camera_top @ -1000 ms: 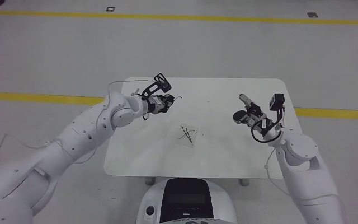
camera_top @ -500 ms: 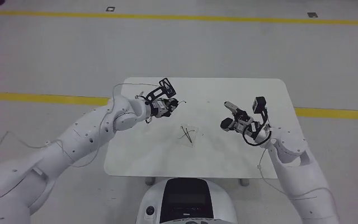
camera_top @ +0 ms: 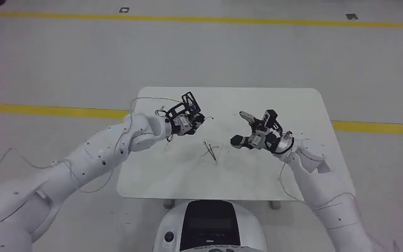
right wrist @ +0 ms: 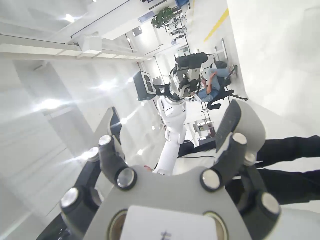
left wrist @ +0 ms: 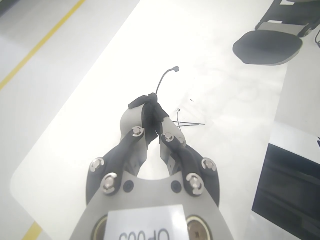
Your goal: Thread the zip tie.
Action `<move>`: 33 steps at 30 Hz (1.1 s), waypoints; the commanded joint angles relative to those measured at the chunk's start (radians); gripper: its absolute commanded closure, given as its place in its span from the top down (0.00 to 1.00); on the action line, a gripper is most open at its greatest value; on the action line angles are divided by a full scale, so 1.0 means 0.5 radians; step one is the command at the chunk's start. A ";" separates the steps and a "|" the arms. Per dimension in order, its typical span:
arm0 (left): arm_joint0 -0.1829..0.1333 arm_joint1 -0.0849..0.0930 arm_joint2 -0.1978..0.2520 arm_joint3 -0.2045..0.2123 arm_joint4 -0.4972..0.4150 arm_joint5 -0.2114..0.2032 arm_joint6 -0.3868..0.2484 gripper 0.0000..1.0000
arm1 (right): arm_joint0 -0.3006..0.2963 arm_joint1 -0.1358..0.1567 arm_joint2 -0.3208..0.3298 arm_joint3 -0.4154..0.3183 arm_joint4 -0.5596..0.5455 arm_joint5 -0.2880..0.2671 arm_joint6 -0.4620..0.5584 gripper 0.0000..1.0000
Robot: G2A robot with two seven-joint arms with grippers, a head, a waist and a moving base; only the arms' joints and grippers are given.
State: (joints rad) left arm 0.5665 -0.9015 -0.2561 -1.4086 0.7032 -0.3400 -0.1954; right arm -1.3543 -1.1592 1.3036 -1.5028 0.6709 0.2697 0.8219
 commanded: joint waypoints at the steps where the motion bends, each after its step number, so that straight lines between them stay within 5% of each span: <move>1: 0.006 0.000 -0.001 0.000 -0.003 0.003 0.004 0.00 | -0.007 -0.001 -0.007 -0.001 0.000 -0.007 -0.011 1.00; 12: 0.087 -0.003 -0.071 -0.036 0.119 0.000 0.067 0.00 | 0.132 -0.068 -0.264 0.132 0.147 -0.052 -0.138 1.00; 20: 0.102 -0.004 -0.079 -0.048 0.152 0.005 0.077 0.00 | 0.143 -0.074 -0.270 0.132 0.171 -0.115 -0.125 1.00; 33: 0.179 -0.023 -0.150 -0.065 0.232 0.048 0.068 0.00 | 0.082 -0.084 -0.270 0.054 0.019 -0.299 -0.481 1.00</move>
State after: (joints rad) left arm 0.6561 -0.9133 -0.3314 -1.4413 0.8199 -0.3159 -0.1616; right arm -1.3137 -1.2014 1.1689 -1.4763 0.6800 0.1179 0.5800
